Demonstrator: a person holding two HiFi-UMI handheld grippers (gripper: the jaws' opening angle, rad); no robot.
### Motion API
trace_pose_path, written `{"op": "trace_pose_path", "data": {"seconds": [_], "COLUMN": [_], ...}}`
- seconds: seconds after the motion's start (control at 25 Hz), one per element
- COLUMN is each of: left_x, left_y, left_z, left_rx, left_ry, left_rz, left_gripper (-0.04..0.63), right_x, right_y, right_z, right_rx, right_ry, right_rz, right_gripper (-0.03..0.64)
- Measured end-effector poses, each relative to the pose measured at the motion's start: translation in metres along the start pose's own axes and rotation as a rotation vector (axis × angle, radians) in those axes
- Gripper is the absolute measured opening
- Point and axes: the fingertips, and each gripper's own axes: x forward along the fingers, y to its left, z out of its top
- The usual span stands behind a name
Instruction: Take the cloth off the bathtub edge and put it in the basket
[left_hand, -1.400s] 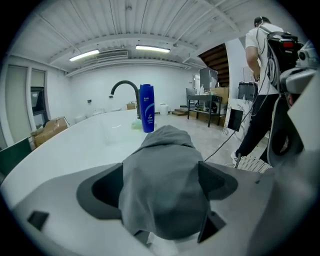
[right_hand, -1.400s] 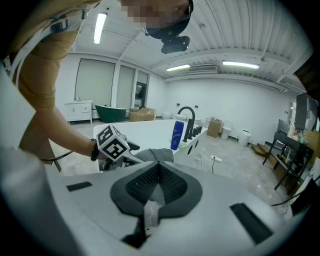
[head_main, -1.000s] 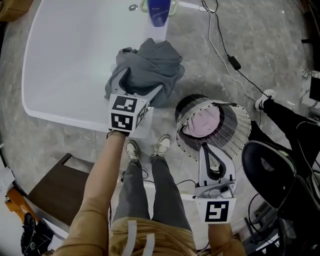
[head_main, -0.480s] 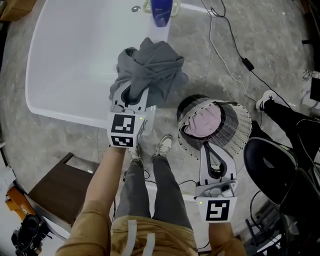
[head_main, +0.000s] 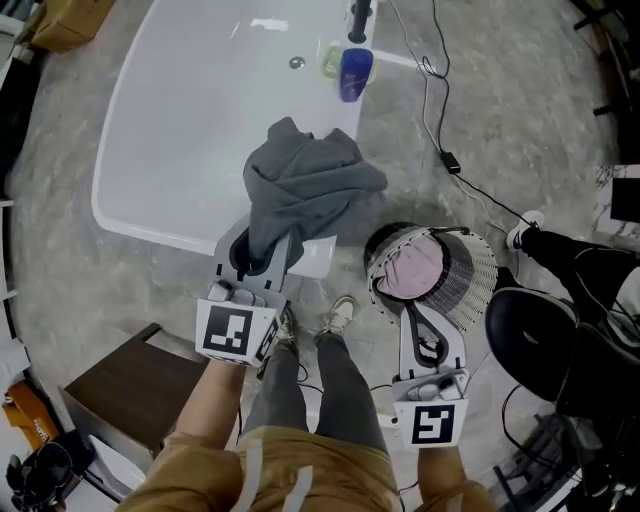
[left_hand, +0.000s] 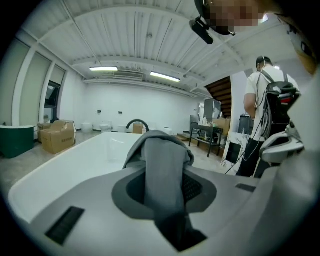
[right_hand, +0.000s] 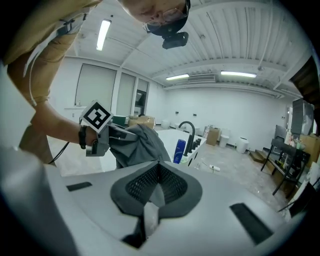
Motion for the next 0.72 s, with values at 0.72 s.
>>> {"op": "trace_pose_path", "data": {"seconds": [0.72], "left_x": [-0.259], "left_y": [-0.024], "left_z": [0.221], "left_rx": [0.086], "left_ry": [-0.222], "left_rz": [-0.055], "left_gripper": [0.1], "right_x": [-0.114], "right_y": [0.118], "right_z": [0.229], "right_rx": [-0.138], "right_ry": [-0.219], "right_rz": [0.055], "right_gripper": [0.006]}}
